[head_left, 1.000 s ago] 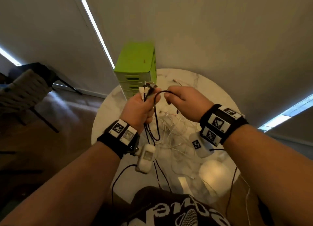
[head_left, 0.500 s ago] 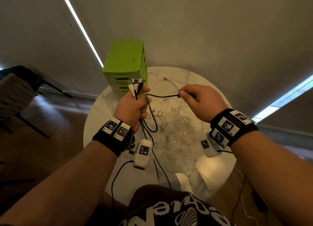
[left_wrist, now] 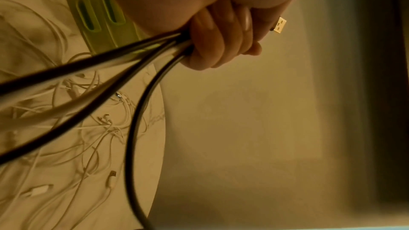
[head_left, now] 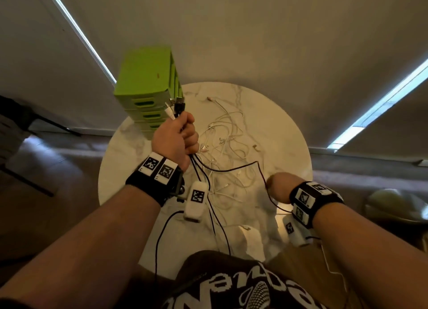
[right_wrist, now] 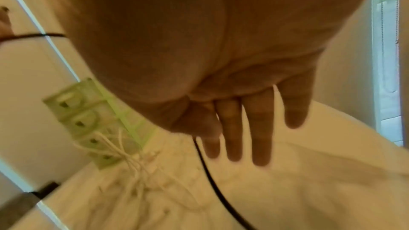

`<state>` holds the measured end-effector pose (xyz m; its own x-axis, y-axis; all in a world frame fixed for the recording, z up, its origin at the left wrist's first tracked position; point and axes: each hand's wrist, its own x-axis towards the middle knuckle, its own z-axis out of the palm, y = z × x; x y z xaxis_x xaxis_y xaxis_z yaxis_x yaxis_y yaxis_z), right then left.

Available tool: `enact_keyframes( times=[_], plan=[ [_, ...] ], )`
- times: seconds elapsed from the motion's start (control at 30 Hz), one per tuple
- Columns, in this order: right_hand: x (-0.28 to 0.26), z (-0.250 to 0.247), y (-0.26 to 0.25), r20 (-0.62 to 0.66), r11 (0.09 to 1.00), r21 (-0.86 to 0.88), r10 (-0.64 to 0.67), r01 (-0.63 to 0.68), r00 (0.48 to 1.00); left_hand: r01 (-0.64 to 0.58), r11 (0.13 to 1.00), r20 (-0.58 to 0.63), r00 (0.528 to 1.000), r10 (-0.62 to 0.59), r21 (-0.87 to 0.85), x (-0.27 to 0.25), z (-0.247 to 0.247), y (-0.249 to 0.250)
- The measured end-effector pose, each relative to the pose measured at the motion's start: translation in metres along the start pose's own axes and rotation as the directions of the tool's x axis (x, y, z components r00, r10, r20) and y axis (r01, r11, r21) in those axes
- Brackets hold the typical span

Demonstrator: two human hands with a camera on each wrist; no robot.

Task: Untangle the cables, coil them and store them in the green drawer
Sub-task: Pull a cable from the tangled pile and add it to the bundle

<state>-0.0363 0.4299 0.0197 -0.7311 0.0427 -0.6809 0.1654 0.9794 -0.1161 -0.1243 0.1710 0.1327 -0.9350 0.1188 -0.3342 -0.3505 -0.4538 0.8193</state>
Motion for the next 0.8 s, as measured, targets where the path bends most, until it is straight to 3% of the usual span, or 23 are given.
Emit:
enact_keyframes(
  times=[0.03,0.1,0.17,0.23,0.3,0.37,0.47,0.57,0.63,0.7,0.8],
  plan=[
    [-0.003,-0.008,-0.004,-0.124,0.985,0.162,-0.032,0.052,0.992,0.033,0.999,0.016,0.999,-0.033,0.027,-0.001,0.003,-0.001],
    [-0.018,-0.030,-0.022,-0.372,0.822,0.490,-0.104,0.291,0.922,0.105,0.986,0.073,0.991,-0.115,0.129,-0.003,0.009,-0.002],
    [-0.041,-0.056,-0.045,-0.496,0.630,0.562,-0.263,0.537,0.828,0.163,0.955,0.143,0.969,-0.202,0.247,-0.006,0.018,-0.005],
    [-0.050,-0.069,-0.065,-0.426,0.505,0.588,-0.471,0.632,0.773,0.173,0.944,0.212,0.948,-0.237,0.281,-0.011,0.025,-0.009],
    [-0.049,-0.067,-0.080,-0.239,0.457,0.677,-0.605,0.577,0.759,0.165,0.965,0.273,0.937,-0.219,0.206,-0.016,0.030,-0.012],
    [-0.046,-0.053,-0.092,-0.120,0.431,0.751,-0.657,0.501,0.745,0.151,0.985,0.304,0.938,-0.168,0.079,-0.020,0.033,-0.013],
    [-0.048,-0.029,-0.105,-0.056,0.483,0.756,-0.625,0.442,0.779,0.117,0.989,0.289,0.954,-0.086,-0.092,-0.021,0.031,-0.010],
    [-0.044,-0.009,-0.094,0.082,0.647,0.701,-0.490,0.299,0.868,0.109,0.968,0.228,0.972,-0.056,-0.227,-0.019,0.021,-0.003],
    [-0.033,0.004,-0.076,0.107,0.784,0.585,-0.330,0.208,0.938,0.098,0.953,0.165,0.985,-0.051,-0.286,-0.018,0.010,0.001],
    [-0.018,0.012,-0.051,0.011,0.893,0.438,-0.119,0.102,0.993,0.119,0.944,0.108,0.990,-0.089,-0.308,-0.018,-0.003,0.001],
    [0.002,0.015,-0.003,-0.196,0.917,0.395,0.141,-0.054,0.970,0.202,0.950,0.056,0.979,-0.194,-0.236,-0.021,-0.023,-0.002]
  ],
)
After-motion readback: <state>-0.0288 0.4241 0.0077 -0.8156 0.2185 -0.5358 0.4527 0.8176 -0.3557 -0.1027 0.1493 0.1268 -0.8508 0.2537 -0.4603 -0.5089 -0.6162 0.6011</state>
